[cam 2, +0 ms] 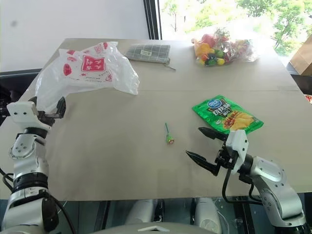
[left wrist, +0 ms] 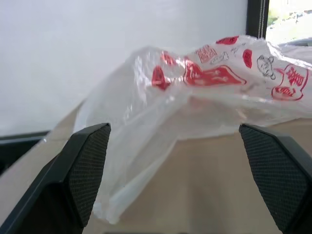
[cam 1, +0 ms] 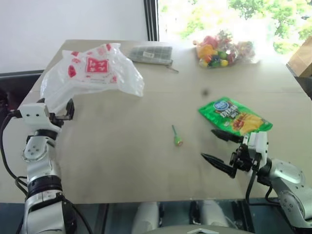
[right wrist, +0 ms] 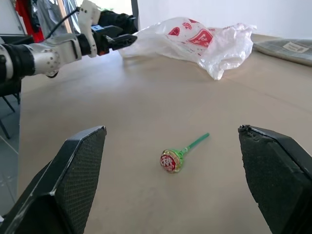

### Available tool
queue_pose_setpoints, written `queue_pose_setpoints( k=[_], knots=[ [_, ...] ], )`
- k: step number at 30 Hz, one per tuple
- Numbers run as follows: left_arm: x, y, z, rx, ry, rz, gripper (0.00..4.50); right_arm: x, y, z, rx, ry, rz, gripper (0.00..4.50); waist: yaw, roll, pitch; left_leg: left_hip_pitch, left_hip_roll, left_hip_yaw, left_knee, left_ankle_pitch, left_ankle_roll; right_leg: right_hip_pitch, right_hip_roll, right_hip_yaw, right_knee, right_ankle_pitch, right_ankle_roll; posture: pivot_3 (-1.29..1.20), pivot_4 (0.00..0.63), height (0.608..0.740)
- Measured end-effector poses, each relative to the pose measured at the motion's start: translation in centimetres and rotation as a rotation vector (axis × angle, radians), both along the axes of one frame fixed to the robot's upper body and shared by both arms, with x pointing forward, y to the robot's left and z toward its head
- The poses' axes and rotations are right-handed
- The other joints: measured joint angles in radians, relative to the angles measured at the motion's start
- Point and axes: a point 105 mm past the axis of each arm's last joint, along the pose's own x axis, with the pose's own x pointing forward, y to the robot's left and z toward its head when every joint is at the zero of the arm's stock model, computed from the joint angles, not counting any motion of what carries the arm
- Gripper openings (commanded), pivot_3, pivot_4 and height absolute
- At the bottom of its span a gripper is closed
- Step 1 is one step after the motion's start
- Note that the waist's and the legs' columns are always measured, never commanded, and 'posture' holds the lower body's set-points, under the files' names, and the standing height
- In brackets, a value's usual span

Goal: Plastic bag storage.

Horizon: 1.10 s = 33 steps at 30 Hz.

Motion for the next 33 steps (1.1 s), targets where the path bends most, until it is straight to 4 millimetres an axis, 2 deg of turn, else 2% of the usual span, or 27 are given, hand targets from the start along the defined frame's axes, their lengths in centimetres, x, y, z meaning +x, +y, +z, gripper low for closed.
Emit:
queue_pose_setpoints(
  k=[4,8,11,13,16,19,27,31,33],
  knots=[
    [-0.8,1.7,0.2,-0.024,-0.027,0.129,4.50,0.1,0.0,0.0,0.003,-0.008,-0.010,4.39,0.001,-0.001,0.001,0.001,0.000,-0.001,0.000,0.001,-0.001,0.000,0.000,0.000,0.003,0.000,0.000,0.00,0.150,0.740],
    [-0.2,4.8,0.6,-0.122,0.013,0.246,4.50,0.4,0.2,0.1,0.010,-0.011,-0.006,4.39,0.002,-0.002,0.001,0.001,0.000,-0.002,0.001,0.001,-0.002,0.000,0.001,-0.001,0.004,0.000,0.000,0.00,0.150,0.740],
    [0.8,6.0,0.6,-0.163,0.074,0.291,4.50,0.6,0.1,-0.1,0.011,-0.006,-0.002,4.39,0.002,-0.003,0.001,0.001,-0.001,-0.001,0.001,0.001,-0.002,0.000,0.001,-0.001,0.004,0.000,0.000,0.00,0.150,0.740],
    [1.5,5.9,0.1,-0.170,0.129,0.286,4.50,0.7,0.2,0.0,0.012,-0.012,0.001,4.39,0.001,-0.003,0.001,0.001,-0.001,-0.001,0.001,0.001,-0.002,0.000,0.001,0.000,0.004,0.000,0.000,0.00,0.150,0.740],
    [2.6,4.8,-1.8,-0.143,0.258,0.233,4.50,0.8,0.2,0.2,0.015,-0.022,0.000,4.39,0.000,-0.003,0.001,-0.001,-0.001,-0.001,0.001,0.001,-0.002,-0.001,0.002,-0.001,0.003,0.000,0.000,0.00,0.150,0.740],
    [2.7,4.4,-3.0,-0.117,0.321,0.219,4.50,0.8,0.2,0.2,0.017,-0.026,-0.006,4.39,-0.003,-0.004,0.002,-0.001,-0.001,0.000,0.001,0.001,-0.002,-0.002,0.003,0.000,0.003,0.000,0.000,0.00,0.150,0.740],
    [2.7,5.0,-2.6,-0.069,0.357,0.243,4.50,0.9,0.1,0.2,0.021,-0.029,-0.026,4.39,-0.001,-0.005,0.003,0.000,0.000,0.000,0.001,0.002,-0.003,-0.002,0.003,0.001,0.004,0.000,0.000,0.00,0.150,0.740],
    [2.9,5.4,-1.2,-0.055,0.332,0.260,4.50,1.0,0.1,0.1,0.014,-0.036,-0.030,4.39,0.002,-0.006,0.003,-0.001,0.000,0.000,0.001,0.002,-0.003,-0.002,0.003,0.001,0.004,0.000,0.000,0.00,0.150,0.740],
    [3.2,5.5,-0.4,-0.045,0.315,0.261,3.93,1.0,0.1,0.1,0.013,-0.037,-0.033,4.50,0.001,-0.006,0.003,-0.001,0.000,0.000,0.001,0.002,-0.003,-0.002,0.003,0.001,0.004,0.000,0.000,0.00,0.150,0.740]
  ],
)
